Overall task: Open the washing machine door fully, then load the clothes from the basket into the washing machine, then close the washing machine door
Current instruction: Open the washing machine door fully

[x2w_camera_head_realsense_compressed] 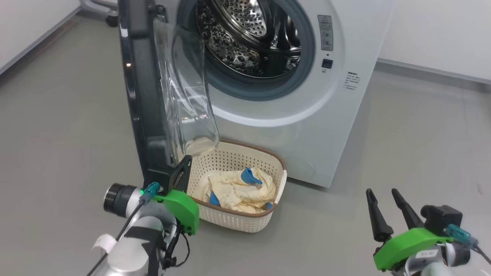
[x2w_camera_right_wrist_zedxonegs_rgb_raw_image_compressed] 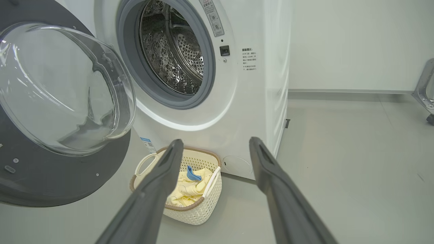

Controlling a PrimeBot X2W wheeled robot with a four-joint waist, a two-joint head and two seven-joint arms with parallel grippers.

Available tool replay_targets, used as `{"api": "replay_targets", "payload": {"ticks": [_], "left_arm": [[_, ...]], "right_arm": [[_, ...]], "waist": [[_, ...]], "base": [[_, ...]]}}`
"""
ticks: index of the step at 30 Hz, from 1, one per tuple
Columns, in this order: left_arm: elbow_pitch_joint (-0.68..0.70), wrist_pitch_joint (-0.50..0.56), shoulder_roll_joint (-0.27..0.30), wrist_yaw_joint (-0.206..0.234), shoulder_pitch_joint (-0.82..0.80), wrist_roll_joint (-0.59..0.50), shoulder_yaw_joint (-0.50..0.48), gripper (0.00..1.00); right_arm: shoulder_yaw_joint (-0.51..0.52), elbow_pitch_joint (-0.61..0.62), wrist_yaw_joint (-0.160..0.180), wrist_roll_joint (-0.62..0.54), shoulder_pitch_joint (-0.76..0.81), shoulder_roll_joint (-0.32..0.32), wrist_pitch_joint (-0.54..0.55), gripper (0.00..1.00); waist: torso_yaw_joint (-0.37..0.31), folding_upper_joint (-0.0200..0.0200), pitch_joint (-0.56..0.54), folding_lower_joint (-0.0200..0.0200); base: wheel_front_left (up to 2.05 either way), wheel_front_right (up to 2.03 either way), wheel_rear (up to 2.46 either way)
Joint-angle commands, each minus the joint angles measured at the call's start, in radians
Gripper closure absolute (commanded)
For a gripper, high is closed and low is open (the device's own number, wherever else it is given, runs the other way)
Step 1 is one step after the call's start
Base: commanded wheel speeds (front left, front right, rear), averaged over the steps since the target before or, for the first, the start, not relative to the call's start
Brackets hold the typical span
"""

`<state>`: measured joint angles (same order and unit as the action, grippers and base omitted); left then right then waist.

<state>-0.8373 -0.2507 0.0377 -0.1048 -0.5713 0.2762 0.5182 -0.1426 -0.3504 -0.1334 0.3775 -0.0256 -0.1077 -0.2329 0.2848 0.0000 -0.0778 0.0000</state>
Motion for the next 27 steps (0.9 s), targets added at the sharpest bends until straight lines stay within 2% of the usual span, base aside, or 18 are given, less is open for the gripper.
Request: {"api": "replay_targets", "payload": {"ticks": [1,13,27], "left_arm": [[0.028,-0.011,0.045,0.010,-0.027,0.012,-0.040,1.00],[0.066,-0.011,0.099,0.040,0.002,0.042,-0.093,1.00],[0.114,-0.011,0.195,0.073,0.038,0.084,-0.185,1.00]], "right_arm": [[-0.017,0.022,0.003,0.000,-0.030,-0.005,-0.010,0.00],[-0.024,0.006,0.003,0.002,-0.034,0.011,-0.018,0.00],[-0.033,0.002,0.003,0.004,-0.038,0.005,-0.022,0.00]], "waist": [[0.044,0.0000,-0.006,0.0000],[0.100,0.0000,-0.003,0.0000],[0.103,0.0000,0.015,0.0000]], "base": [[0.00,0.00,0.00],[0.00,0.00,0.00],[0.00,0.00,0.00]]}}
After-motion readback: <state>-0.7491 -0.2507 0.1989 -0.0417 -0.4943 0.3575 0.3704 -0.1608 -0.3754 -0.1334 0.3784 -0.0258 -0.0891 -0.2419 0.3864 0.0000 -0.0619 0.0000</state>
